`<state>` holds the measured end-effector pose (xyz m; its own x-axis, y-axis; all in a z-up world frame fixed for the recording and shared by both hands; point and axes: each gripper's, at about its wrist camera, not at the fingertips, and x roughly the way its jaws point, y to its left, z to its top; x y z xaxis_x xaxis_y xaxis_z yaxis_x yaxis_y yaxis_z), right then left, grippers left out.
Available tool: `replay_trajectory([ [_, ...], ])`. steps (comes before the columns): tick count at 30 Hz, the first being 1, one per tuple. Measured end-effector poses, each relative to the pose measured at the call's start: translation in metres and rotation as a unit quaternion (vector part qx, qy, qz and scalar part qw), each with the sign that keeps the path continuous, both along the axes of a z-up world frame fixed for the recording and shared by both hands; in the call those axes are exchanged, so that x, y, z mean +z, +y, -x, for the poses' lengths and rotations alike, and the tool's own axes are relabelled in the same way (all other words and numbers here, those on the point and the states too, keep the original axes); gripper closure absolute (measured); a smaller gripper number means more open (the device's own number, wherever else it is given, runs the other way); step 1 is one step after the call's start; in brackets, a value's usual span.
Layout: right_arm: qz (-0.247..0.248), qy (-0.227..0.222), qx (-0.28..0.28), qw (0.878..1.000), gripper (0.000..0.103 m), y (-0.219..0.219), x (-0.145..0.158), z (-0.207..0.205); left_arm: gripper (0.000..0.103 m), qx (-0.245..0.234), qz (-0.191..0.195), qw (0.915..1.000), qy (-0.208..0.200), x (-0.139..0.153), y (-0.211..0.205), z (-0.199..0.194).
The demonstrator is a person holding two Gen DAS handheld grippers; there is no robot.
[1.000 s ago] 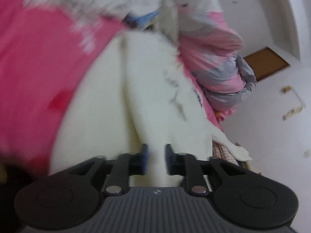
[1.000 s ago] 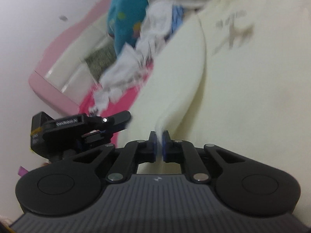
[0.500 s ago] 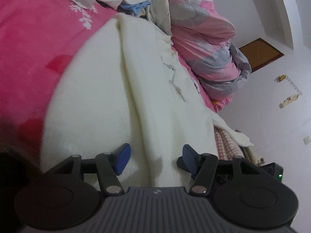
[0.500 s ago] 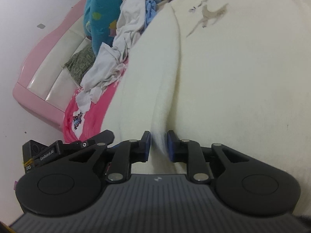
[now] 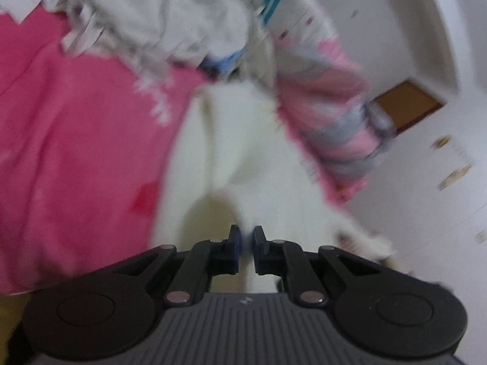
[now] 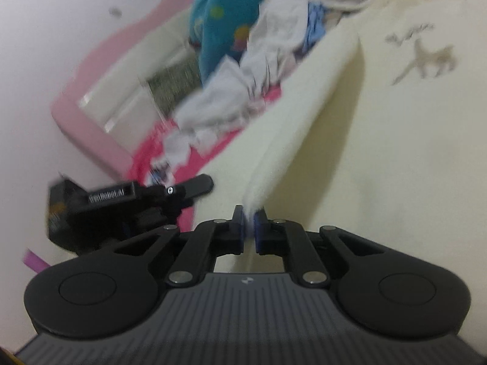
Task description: Fold clothes
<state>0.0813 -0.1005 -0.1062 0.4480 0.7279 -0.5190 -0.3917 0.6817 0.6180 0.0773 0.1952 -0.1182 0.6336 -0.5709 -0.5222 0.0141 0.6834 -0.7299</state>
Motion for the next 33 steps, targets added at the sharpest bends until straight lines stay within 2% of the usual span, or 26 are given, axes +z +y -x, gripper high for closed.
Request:
replay_trajectory([
  [2, 0.025, 0.011, 0.002, 1.000, 0.098, 0.008, -0.014, 0.002, 0.094, 0.003, 0.010, 0.9998, 0.017, -0.015, 0.004, 0.002],
  [4, 0.038, 0.019, 0.005, 0.999, 0.099, 0.013, -0.022, 0.005, 0.094, 0.008, 0.029, 0.9995, 0.007, -0.016, 0.011, 0.009],
  [7, 0.021, 0.010, 0.011, 1.000, 0.099, 0.014, -0.010, 0.010, 0.094, 0.009, 0.035, 0.9990, -0.027, -0.001, 0.019, 0.018],
  [10, 0.008, -0.007, 0.021, 1.000, 0.099, 0.021, 0.004, 0.012, 0.094, 0.007, 0.015, 0.9991, -0.039, 0.007, 0.023, 0.025],
  [12, 0.018, -0.009, 0.028, 0.999, 0.099, 0.029, 0.000, 0.013, 0.094, 0.007, 0.001, 0.9997, -0.022, -0.003, 0.023, 0.026],
  [14, 0.036, 0.017, 0.031, 0.999, 0.099, 0.035, -0.021, 0.012, 0.094, 0.004, -0.016, 0.9999, 0.006, -0.020, 0.019, 0.025],
  [15, 0.048, 0.031, 0.030, 0.998, 0.099, 0.037, -0.032, 0.012, 0.094, 0.003, -0.007, 0.9998, 0.016, -0.028, 0.020, 0.026],
  [17, 0.055, 0.055, 0.024, 0.997, 0.099, 0.035, -0.049, 0.012, 0.089, 0.006, 0.024, 0.9995, 0.020, -0.035, 0.026, 0.030],
  [18, 0.044, 0.062, 0.021, 0.997, 0.099, 0.031, -0.052, 0.013, 0.088, 0.008, 0.031, 0.9994, 0.014, -0.035, 0.029, 0.034],
  [19, 0.038, 0.065, 0.020, 0.997, 0.098, 0.029, -0.052, 0.014, 0.082, 0.014, 0.027, 0.9995, 0.003, -0.033, 0.031, 0.039],
  [20, 0.037, 0.064, 0.020, 0.997, 0.098, 0.027, -0.050, 0.014, 0.067, 0.021, 0.021, 0.9995, -0.008, -0.031, 0.034, 0.044],
  [22, 0.037, 0.063, 0.022, 0.997, 0.098, 0.024, -0.048, 0.014, 0.050, 0.041, 0.002, 0.9988, -0.028, -0.029, 0.040, 0.053],
  [24, 0.034, 0.066, 0.021, 0.997, 0.097, 0.025, -0.048, 0.013, 0.050, 0.042, -0.006, 0.9986, -0.032, -0.030, 0.041, 0.054],
  [27, 0.034, 0.066, 0.019, 0.997, 0.097, 0.025, -0.049, 0.013, 0.042, 0.022, -0.007, 0.9989, -0.040, -0.034, 0.036, 0.048],
  [31, 0.032, 0.070, 0.017, 0.997, 0.096, 0.023, -0.050, 0.014, 0.041, 0.007, -0.039, 0.9986, -0.034, -0.039, 0.023, 0.038],
  [33, 0.034, 0.065, 0.018, 0.997, 0.096, 0.024, -0.049, 0.016, 0.042, 0.003, -0.041, 0.9985, -0.037, -0.039, 0.023, 0.039],
])
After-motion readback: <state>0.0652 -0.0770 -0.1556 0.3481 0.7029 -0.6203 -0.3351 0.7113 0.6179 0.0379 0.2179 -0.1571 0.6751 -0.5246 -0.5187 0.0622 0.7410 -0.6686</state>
